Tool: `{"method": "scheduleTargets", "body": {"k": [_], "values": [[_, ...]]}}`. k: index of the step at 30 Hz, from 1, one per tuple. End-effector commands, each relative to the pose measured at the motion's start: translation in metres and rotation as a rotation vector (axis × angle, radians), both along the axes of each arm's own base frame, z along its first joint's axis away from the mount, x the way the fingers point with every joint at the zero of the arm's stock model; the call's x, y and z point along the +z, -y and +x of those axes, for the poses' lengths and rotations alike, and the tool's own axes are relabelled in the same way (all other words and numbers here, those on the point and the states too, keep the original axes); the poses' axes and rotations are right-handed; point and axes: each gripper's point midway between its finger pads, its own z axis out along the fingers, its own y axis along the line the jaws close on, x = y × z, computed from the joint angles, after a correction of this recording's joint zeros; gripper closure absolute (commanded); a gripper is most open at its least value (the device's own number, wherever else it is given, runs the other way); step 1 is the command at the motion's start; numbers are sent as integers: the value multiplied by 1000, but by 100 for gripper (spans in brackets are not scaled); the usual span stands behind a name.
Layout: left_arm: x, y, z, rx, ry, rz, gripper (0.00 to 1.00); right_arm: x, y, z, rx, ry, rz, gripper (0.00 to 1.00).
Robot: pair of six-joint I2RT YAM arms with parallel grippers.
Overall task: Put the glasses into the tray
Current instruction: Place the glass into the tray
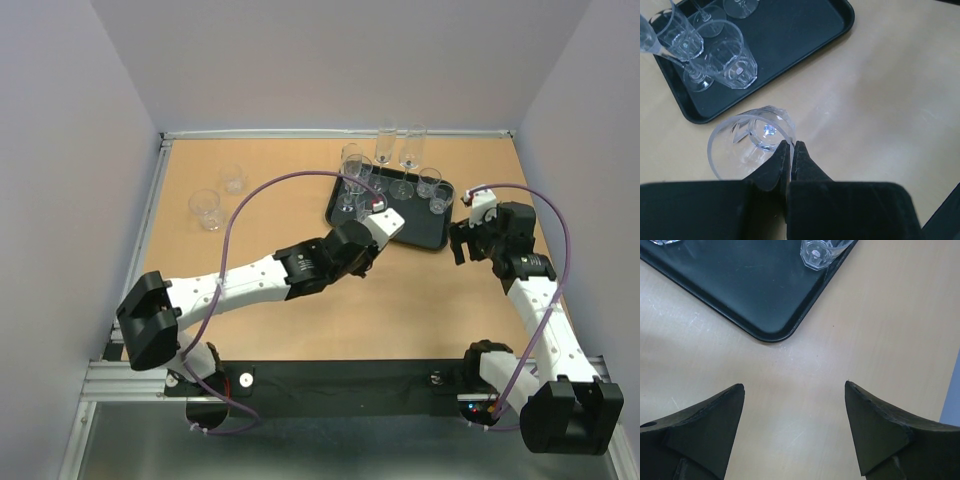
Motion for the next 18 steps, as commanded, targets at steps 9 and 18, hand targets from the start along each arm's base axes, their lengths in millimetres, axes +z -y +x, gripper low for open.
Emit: {"method": "scheduleTargets", "body": {"k": [9,18], "values": [[37,71,29,-103,120,-18,100,7,9,9,-59,56,-11,13],[25,116,56,-146,160,51,100,9,14,9,-88,69,-23,12]]}}
